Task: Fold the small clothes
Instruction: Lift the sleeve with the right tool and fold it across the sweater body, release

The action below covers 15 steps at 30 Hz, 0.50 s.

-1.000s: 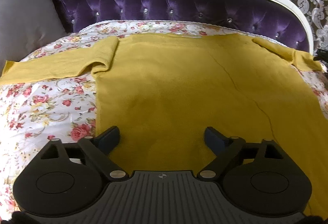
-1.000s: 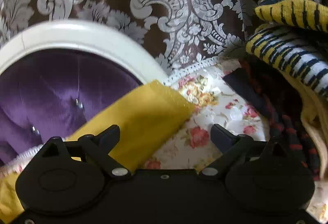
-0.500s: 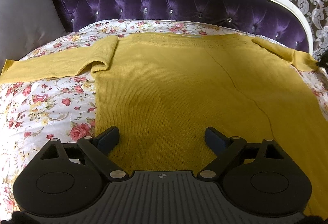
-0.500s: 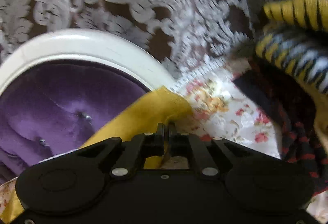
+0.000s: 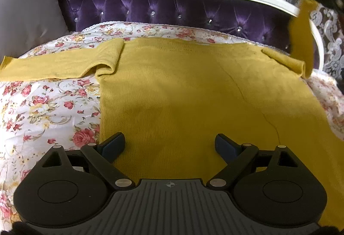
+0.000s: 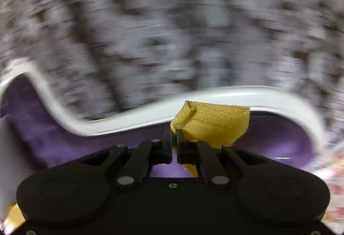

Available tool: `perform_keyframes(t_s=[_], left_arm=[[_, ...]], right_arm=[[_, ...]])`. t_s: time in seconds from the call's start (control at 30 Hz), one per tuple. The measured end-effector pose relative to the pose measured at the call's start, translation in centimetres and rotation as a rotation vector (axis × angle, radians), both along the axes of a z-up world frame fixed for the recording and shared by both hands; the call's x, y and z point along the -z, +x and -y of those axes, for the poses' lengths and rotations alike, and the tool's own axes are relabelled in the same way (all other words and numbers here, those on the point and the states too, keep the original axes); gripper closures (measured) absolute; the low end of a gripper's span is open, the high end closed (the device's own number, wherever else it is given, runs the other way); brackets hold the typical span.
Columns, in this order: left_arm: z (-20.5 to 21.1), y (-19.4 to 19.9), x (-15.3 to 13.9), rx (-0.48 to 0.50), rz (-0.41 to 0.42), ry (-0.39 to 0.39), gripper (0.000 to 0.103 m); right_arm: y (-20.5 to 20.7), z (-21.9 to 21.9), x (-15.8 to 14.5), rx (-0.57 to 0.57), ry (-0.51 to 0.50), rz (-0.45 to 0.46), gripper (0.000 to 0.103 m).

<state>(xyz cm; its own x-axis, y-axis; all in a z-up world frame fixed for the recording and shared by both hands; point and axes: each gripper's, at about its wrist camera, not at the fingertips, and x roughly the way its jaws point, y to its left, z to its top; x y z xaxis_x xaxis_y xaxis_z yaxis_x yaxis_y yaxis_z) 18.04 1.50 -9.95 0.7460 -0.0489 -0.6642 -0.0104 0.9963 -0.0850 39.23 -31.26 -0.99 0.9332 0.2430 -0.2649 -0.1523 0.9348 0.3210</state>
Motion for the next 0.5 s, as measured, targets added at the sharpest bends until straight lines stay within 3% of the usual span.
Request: perform_keyframes(t_s=[0.1, 0.2, 0.37, 0.5], left_arm=[[-0.4, -0.1, -0.1, -0.005, 0.009, -0.031, 0.012], [-0.8, -0.2, -0.1, -0.007, 0.016, -0.061, 0.012], [-1.1, -0.4, -0.3, -0.007, 0.025, -0.091, 0.012], [-1.2, -0.5, -0.4, -0.006, 0.029, -0.102, 0.012]], right_arm=[[0.1, -6.7, -0.5, -0.158, -0.003, 0.003, 0.093], [0.2, -13.7, 0.8, -0.295, -0.026, -0.021, 0.093], [0.5, -23.2, 5.7, -0.470, -0.072, -0.129, 0.093], [0.2, -27.2, 9.8, -0.551, -0.120, -0.206, 0.093]])
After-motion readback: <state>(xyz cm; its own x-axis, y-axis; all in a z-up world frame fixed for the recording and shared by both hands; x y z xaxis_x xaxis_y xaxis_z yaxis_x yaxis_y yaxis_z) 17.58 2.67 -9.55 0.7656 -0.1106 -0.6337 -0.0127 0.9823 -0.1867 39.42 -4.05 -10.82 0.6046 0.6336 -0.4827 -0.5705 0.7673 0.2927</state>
